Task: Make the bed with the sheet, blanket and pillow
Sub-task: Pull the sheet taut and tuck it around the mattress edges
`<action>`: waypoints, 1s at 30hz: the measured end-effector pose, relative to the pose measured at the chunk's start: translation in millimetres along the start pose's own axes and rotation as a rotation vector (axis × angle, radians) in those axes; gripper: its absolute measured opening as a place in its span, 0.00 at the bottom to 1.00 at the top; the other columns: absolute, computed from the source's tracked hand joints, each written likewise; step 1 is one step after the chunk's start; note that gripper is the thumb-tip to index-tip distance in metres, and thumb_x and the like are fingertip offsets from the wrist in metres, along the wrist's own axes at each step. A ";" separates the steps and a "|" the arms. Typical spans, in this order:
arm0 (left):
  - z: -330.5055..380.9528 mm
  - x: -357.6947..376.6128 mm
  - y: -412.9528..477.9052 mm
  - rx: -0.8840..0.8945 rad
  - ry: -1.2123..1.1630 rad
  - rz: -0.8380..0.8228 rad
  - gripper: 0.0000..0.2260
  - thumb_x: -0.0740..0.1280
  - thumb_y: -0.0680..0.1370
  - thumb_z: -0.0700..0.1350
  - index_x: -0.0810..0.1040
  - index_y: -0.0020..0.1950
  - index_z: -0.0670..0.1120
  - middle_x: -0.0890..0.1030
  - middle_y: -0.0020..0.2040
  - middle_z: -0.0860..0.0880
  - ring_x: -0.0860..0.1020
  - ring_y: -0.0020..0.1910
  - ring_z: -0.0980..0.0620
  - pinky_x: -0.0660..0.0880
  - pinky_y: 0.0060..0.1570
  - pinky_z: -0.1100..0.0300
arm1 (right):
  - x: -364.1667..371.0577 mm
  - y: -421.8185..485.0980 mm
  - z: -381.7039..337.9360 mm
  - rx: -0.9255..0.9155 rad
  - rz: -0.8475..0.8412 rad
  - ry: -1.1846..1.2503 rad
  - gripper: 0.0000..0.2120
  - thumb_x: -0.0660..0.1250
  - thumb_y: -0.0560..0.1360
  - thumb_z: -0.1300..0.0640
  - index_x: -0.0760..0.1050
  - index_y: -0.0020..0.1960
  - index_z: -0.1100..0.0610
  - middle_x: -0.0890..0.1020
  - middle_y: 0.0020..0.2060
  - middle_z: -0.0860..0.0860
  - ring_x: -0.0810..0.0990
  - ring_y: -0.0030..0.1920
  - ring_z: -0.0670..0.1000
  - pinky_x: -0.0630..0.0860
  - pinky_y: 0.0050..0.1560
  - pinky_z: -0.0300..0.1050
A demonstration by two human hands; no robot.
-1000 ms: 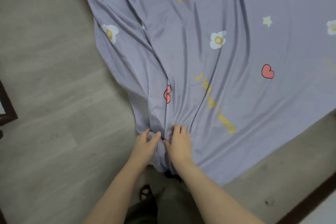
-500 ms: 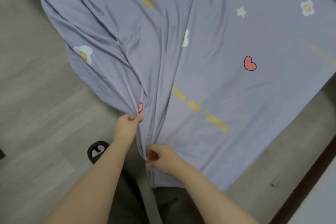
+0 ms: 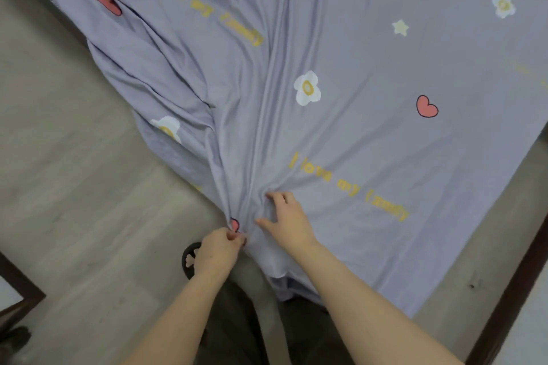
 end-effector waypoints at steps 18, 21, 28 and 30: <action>29.6 -197.0 58.8 0.106 -0.198 -0.012 0.03 0.62 0.79 0.35 0.76 0.49 0.39 0.78 0.41 0.42 0.75 0.35 0.46 0.73 0.40 0.59 | 20.4 42.7 -40.2 0.279 -0.139 -0.675 0.20 0.52 0.80 0.63 0.60 0.71 0.64 0.70 0.66 0.58 0.70 0.66 0.56 0.65 0.66 0.46; 50.4 -221.9 73.8 0.106 -0.249 0.021 0.04 0.63 0.80 0.38 0.75 0.51 0.39 0.79 0.47 0.41 0.76 0.34 0.51 0.71 0.29 0.68 | 21.4 42.5 -44.0 0.351 -0.170 -0.644 0.19 0.54 0.80 0.62 0.60 0.70 0.63 0.70 0.66 0.57 0.70 0.66 0.56 0.66 0.66 0.45; 116.1 -281.0 130.4 0.103 -0.389 0.050 0.23 0.67 0.79 0.46 0.67 0.70 0.38 0.77 0.61 0.41 0.78 0.53 0.45 0.71 0.48 0.56 | 14.0 52.1 -49.6 0.385 -0.319 -0.636 0.20 0.56 0.79 0.60 0.62 0.70 0.63 0.71 0.66 0.58 0.71 0.66 0.56 0.67 0.66 0.44; 133.9 -292.4 147.7 0.109 -0.429 0.008 0.19 0.67 0.79 0.45 0.72 0.66 0.39 0.77 0.61 0.42 0.76 0.53 0.47 0.71 0.46 0.57 | 2.0 60.8 -59.6 0.407 -0.429 -0.568 0.21 0.60 0.78 0.55 0.66 0.69 0.60 0.74 0.65 0.57 0.74 0.65 0.56 0.70 0.64 0.45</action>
Point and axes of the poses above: each hand's wrist, its own y-axis towards the middle knuckle, its own x-axis out of the palm, z = x × y, the point moved 3 cm from there along y, towards the middle knuckle
